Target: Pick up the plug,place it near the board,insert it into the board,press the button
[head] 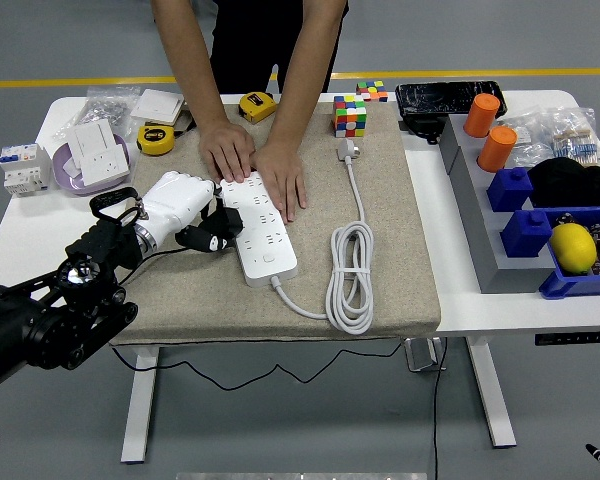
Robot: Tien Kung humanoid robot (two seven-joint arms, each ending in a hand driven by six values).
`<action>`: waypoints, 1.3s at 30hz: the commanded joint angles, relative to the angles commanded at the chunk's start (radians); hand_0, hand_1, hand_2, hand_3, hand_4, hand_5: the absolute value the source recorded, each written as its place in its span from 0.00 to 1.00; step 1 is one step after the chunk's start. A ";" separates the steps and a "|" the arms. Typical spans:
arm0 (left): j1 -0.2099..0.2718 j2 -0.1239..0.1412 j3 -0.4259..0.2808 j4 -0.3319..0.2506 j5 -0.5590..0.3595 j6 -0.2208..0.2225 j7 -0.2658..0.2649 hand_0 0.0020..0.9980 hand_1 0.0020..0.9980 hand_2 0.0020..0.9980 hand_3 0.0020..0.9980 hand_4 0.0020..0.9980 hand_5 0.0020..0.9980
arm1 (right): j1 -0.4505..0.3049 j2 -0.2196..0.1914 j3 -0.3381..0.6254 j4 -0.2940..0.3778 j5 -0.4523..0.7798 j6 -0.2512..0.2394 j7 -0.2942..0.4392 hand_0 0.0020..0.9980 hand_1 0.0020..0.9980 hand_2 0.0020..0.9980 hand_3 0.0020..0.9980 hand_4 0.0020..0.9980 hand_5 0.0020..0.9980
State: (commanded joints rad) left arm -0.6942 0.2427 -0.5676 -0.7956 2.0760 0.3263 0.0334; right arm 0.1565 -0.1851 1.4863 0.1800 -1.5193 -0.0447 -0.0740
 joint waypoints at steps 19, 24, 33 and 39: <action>0.005 0.014 -0.016 -0.032 -0.001 -0.061 0.005 0.57 0.68 0.63 0.62 0.94 0.11 | -0.002 -0.002 -0.013 0.000 0.019 -0.018 0.011 1.00 0.84 0.74 0.75 1.00 0.84; 0.001 0.016 -0.015 -0.037 0.000 -0.069 0.007 0.64 0.79 0.77 0.79 0.98 0.13 | -0.001 -0.001 -0.013 0.000 0.022 -0.021 0.014 1.00 0.84 0.74 0.75 1.00 0.84; 0.011 0.038 -0.037 -0.091 -0.018 -0.114 0.021 0.69 0.84 0.84 0.84 1.00 0.17 | -0.002 -0.002 -0.008 0.000 0.026 -0.021 0.017 1.00 0.84 0.74 0.74 1.00 0.84; 0.026 0.073 -0.061 -0.175 -0.050 -0.180 0.048 0.76 0.90 0.89 0.89 1.00 0.25 | 0.000 -0.001 -0.006 0.000 0.029 -0.022 0.019 1.00 0.84 0.74 0.74 1.00 0.84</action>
State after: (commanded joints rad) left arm -0.6682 0.3157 -0.6289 -0.9702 2.0262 0.1464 0.0810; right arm 0.1568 -0.1861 1.4801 0.1800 -1.4898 -0.0663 -0.0546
